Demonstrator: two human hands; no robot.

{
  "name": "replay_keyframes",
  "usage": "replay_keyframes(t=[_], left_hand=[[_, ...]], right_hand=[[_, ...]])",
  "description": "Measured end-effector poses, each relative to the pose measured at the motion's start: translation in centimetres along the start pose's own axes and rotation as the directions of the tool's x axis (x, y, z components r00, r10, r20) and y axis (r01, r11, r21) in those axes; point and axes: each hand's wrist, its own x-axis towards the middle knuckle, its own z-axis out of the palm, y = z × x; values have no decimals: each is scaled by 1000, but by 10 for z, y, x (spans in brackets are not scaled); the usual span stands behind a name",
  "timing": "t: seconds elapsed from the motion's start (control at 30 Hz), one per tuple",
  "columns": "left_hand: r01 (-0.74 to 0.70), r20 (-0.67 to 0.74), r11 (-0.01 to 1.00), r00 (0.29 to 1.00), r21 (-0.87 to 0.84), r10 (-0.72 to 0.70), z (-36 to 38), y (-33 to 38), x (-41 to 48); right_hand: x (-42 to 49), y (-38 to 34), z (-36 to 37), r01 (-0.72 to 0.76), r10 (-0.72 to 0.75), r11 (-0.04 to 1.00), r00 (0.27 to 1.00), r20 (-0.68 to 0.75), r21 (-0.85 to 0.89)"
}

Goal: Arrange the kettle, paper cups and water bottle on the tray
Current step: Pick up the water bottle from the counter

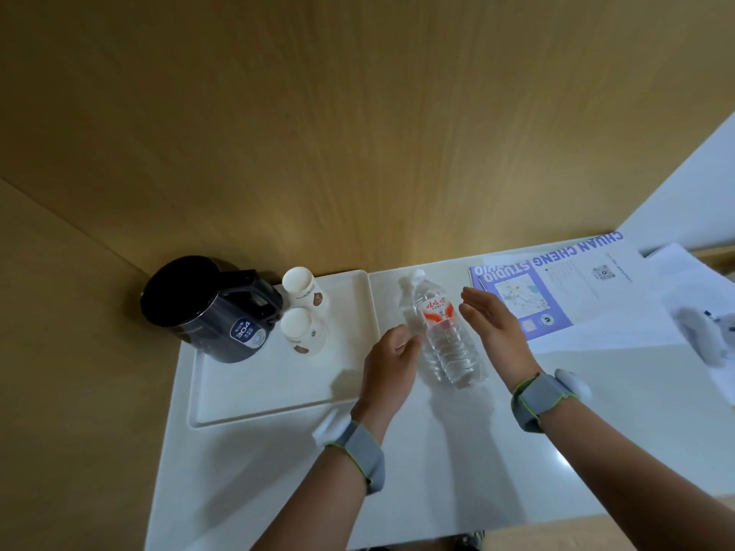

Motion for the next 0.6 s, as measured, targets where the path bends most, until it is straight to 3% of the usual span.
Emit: replay_keyframes(t=[0.23,0.6], left_hand=[[31,17,999,999,14,-32,20,-2,15],[51,20,990,999,-131,-49,32,5,19]], right_hand=[[6,1,2,-109,112,993,990,90,-42],[24,-7,4,-184,216,964,964,159,-191]])
